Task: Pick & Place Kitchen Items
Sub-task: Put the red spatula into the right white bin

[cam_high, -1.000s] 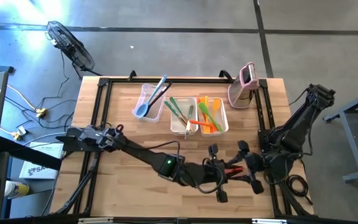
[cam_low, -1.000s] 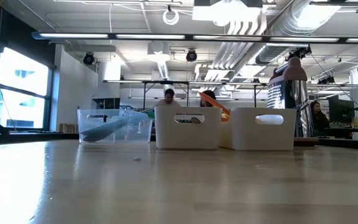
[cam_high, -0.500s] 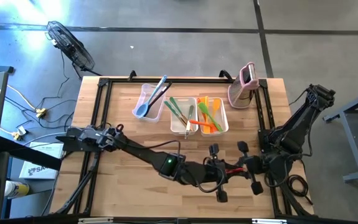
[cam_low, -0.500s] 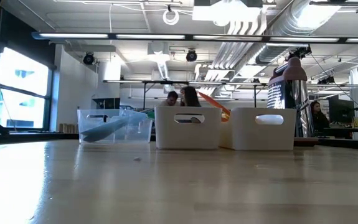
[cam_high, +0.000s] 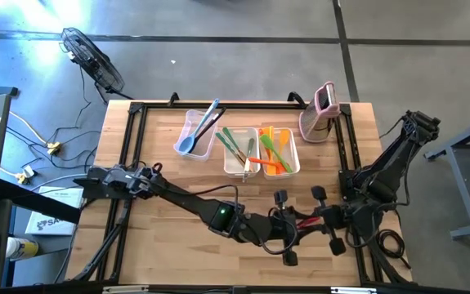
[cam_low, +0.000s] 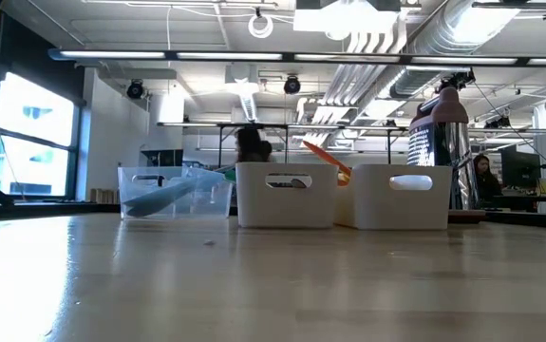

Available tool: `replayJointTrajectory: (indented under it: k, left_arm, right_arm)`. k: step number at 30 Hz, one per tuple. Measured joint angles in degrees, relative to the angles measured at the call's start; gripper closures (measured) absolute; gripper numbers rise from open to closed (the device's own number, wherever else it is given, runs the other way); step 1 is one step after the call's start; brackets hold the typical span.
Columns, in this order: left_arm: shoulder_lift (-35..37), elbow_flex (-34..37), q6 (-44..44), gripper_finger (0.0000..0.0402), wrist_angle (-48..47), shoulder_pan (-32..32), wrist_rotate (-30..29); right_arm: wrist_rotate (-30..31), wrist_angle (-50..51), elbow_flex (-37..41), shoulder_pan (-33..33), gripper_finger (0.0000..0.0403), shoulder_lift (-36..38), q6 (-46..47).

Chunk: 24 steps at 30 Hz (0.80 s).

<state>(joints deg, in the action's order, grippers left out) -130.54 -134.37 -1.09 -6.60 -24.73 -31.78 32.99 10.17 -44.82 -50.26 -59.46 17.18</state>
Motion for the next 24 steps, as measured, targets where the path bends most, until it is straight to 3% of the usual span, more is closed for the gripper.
replayJointTrajectory:
  k: [6,10,16,21,24]
  left_arm:
    - [0.0,0.0,2.58,0.0238,-0.05,-0.02,-0.03]
    - [0.0,0.0,2.83,0.021,-1.61,0.0,-0.98]
    - [0.0,0.0,2.85,0.0195,-5.97,-0.09,-6.71]
    - [0.0,-0.02,2.87,0.0195,-10.95,-0.3,-14.42]
    - [0.0,-0.04,3.43,0.0195,-16.24,-0.72,-18.74]
  right_arm:
    - [0.14,4.34,0.0,0.0,0.039,0.0,3.48]
    - [0.59,13.11,0.0,-0.42,0.039,0.04,10.76]
    - [3.69,34.12,0.0,-2.8,0.039,0.04,29.3]
    - [5.0,59.47,0.0,-2.57,0.039,0.05,50.58]
    - [7.15,65.58,0.0,-1.62,0.039,0.74,56.74]
